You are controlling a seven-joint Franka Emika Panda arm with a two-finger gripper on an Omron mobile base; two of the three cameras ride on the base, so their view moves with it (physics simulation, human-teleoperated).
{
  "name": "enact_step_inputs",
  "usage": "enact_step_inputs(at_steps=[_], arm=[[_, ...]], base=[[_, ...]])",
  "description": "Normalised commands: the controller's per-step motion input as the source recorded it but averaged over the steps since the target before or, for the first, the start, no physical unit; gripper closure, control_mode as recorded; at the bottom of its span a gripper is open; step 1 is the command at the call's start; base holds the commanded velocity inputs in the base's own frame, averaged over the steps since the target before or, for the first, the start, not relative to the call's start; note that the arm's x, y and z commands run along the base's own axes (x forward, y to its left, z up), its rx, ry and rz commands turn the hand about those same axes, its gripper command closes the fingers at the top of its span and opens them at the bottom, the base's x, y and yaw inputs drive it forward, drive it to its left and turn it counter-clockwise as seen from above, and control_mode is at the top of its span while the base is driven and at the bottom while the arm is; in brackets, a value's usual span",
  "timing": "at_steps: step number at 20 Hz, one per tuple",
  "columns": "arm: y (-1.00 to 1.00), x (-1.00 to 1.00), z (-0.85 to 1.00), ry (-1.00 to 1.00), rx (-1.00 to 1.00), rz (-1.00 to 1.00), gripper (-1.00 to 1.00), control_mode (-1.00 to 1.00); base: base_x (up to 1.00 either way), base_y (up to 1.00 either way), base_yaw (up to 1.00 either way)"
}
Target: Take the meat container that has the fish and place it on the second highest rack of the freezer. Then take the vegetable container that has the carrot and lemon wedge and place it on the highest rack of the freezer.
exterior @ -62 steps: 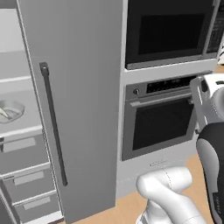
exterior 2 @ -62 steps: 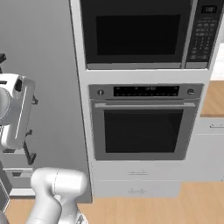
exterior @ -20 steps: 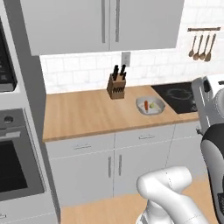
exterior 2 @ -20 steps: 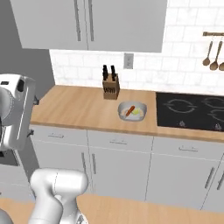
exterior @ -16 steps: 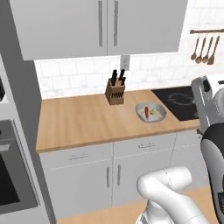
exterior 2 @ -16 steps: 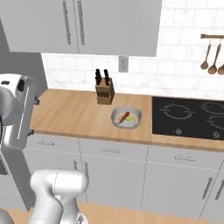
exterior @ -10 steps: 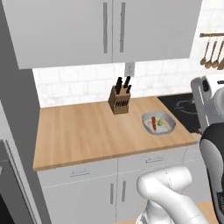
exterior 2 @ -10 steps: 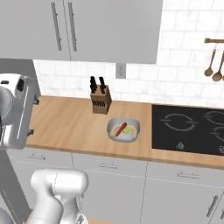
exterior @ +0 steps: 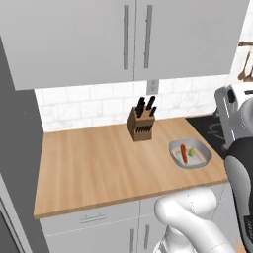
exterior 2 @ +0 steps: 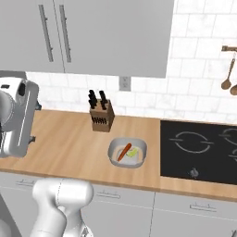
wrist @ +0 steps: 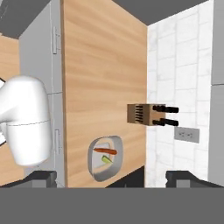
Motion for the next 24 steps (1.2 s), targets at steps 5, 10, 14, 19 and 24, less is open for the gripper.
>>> enact_step_inputs(at_steps=[5,10,14,19,24], arm=[[0.0,0.0,0.0,0.0,0.0,0.0,-1.0,1.0],[-0.8,0.07,-0.09,0.0,0.14,0.0,-1.0,-1.0],[-1.0,0.22,-0.14,0.0,0.19,0.0,-1.0,-1.0],[-0.53,0.28,-0.33,0.03,0.05,0.0,-1.0,-1.0],[-0.05,0.45,-0.55,0.08,0.0,0.0,-1.0,-1.0]], base=[[0.18,-0.23,0.0],[0.0,0.0,0.0],[0.0,0.0,0.0],[0.0,0.0,0.0],[0.0,0.0,0.0]])
